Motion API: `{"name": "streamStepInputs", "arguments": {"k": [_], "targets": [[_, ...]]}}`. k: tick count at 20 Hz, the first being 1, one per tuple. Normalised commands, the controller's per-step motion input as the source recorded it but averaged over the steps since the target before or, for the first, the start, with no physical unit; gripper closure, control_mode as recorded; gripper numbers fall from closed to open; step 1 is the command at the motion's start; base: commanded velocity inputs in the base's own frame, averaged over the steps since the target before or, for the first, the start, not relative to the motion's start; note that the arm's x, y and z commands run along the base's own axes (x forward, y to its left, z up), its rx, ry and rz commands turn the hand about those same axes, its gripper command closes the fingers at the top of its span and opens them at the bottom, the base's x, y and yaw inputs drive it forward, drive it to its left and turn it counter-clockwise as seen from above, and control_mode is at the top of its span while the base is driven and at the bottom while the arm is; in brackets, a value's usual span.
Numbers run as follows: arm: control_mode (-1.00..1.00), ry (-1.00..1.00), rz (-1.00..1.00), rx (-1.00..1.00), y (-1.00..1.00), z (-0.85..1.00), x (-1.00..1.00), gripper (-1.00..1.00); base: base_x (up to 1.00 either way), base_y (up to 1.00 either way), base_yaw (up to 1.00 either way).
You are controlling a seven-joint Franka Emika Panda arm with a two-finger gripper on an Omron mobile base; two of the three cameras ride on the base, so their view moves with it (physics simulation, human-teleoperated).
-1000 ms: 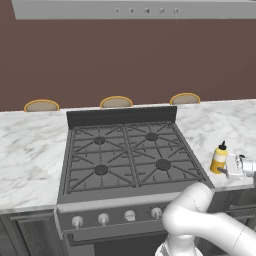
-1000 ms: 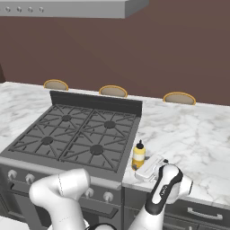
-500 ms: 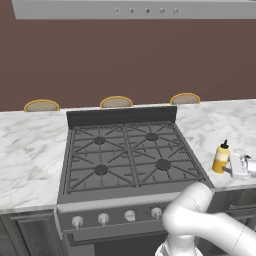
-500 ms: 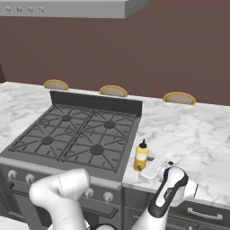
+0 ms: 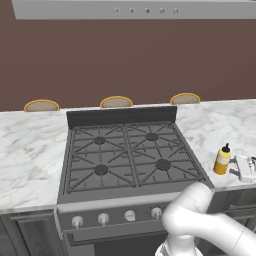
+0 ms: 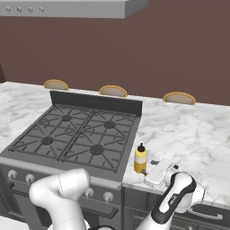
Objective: Take 2 condiments from the cabinet and move them on the counter near the stove.Make sure the condiments are lined up with each other, next to each other.
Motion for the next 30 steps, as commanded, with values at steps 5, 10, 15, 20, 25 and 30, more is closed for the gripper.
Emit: {"name": "streamStepInputs", "arguments": {"k": [5, 10, 15, 20, 25, 30], "targets": [[-1.0, -0.02, 0.0, 0.0, -0.13, 0.22, -0.39, -1.0, 0.0, 0.0, 0.0], [-1.0, -0.03, 0.0, 0.0, -0.21, 0.26, -0.34, -1.0, 0.0, 0.0, 0.0], [-1.0, -0.01, -0.01, 0.0, -0.24, 0.6, -0.6, -1.0, 0.0, 0.0, 0.0], [-1.0, 0.0, -0.11, -0.02, -0.01, 0.92, -0.57, -1.0, 0.0, 0.0, 0.0], [-1.0, 0.04, -0.12, -0.05, 0.01, 1.0, -0.45, -1.0, 0.0, 0.0, 0.0], [-1.0, 0.29, -0.07, -0.09, 0.26, 0.79, -0.32, -1.0, 0.0, 0.0, 0.0]]}}
